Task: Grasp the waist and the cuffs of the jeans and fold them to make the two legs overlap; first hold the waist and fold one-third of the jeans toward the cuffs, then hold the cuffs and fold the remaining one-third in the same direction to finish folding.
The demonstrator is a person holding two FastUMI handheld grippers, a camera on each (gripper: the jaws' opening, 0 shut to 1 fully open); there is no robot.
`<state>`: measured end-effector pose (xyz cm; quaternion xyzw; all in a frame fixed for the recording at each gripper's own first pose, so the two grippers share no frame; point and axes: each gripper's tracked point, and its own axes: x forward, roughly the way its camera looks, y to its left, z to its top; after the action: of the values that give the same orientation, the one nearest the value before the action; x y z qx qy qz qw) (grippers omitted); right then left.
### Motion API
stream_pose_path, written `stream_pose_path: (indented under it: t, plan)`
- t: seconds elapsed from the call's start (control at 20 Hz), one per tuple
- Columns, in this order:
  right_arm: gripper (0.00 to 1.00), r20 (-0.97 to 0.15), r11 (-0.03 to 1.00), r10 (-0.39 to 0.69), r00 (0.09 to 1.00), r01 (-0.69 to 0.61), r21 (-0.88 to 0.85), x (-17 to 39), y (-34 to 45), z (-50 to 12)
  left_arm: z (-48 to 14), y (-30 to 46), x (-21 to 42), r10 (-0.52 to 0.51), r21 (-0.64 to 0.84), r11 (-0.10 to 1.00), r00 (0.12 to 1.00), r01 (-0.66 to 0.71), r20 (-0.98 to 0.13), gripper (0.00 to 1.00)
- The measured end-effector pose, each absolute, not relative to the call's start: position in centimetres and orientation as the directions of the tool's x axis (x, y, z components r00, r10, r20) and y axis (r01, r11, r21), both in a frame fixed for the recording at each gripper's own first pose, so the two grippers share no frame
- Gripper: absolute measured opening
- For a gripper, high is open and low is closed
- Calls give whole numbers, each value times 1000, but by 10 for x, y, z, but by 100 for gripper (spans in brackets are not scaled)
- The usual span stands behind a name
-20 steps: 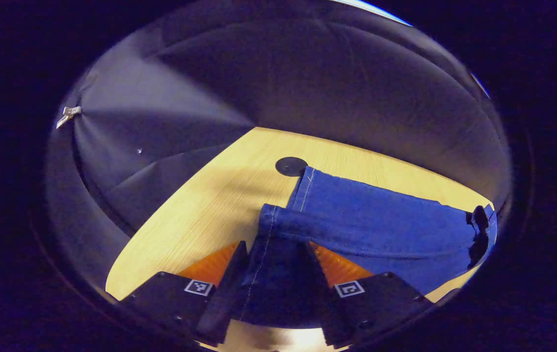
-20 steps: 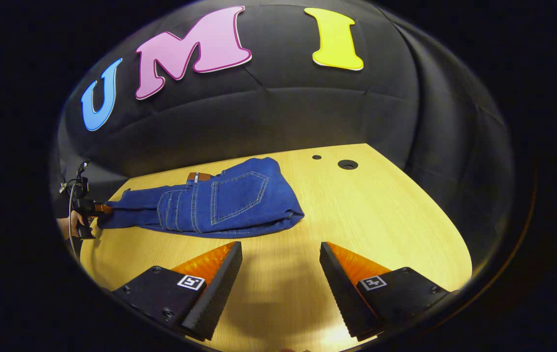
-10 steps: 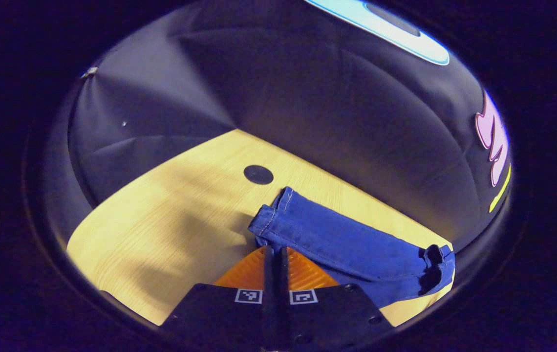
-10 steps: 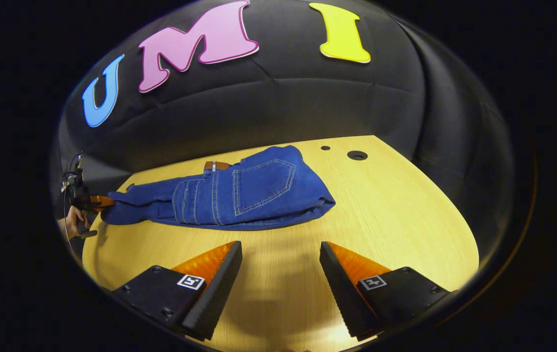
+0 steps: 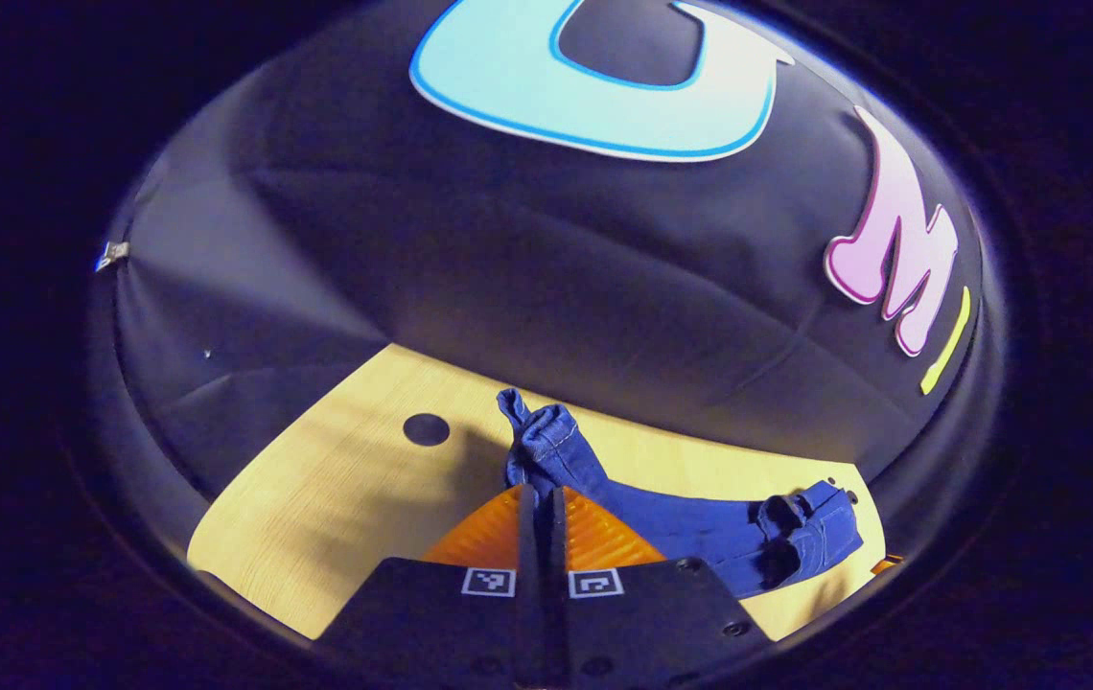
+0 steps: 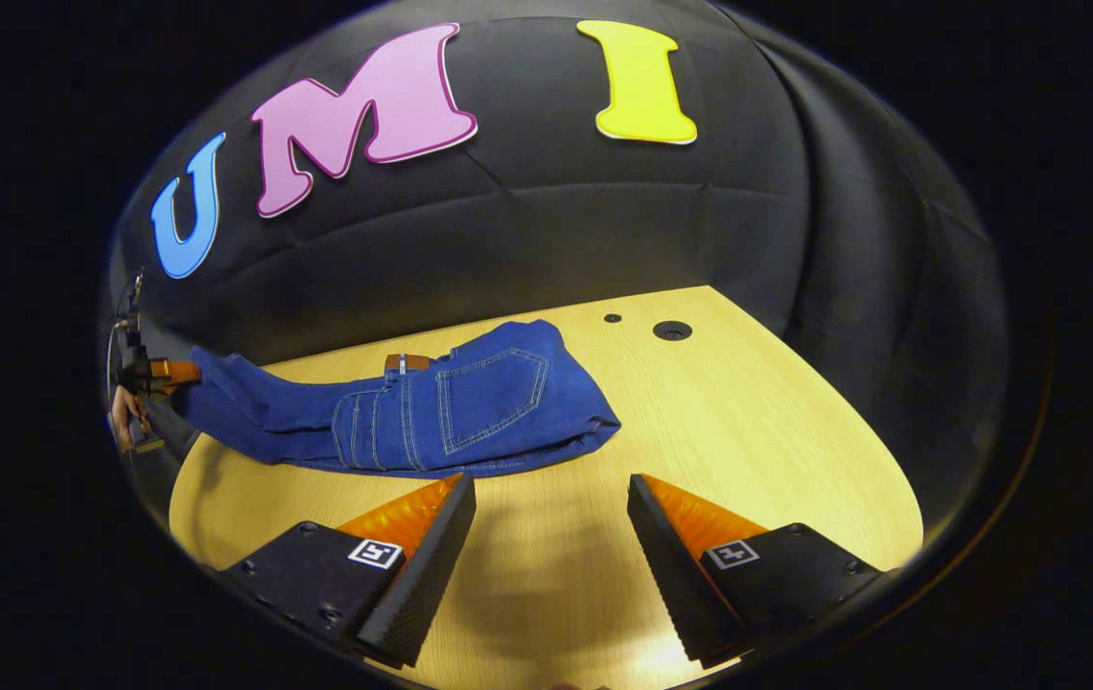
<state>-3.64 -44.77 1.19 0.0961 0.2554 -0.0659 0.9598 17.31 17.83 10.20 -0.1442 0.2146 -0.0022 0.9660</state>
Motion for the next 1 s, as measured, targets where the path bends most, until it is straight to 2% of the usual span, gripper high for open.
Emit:
stream_pose_path:
  t: [0.3,0.45,0.8,1.0]
  plan:
    - [98,-468,962,-118,875,217,163,-45,-469,36,185,64,168,-218,-283,951,915,122,-339,6]
    - [98,-446,953,-156,881,253,165,-50,-490,49,207,-4,159,-303,-310,930,892,200,-335,6]
    - [98,-413,912,-252,875,357,201,-79,-549,69,204,-176,162,-449,-333,882,813,335,-370,6]
    - [98,-424,883,-290,858,411,228,-101,-576,65,155,-263,174,-477,-287,878,755,384,-449,6]
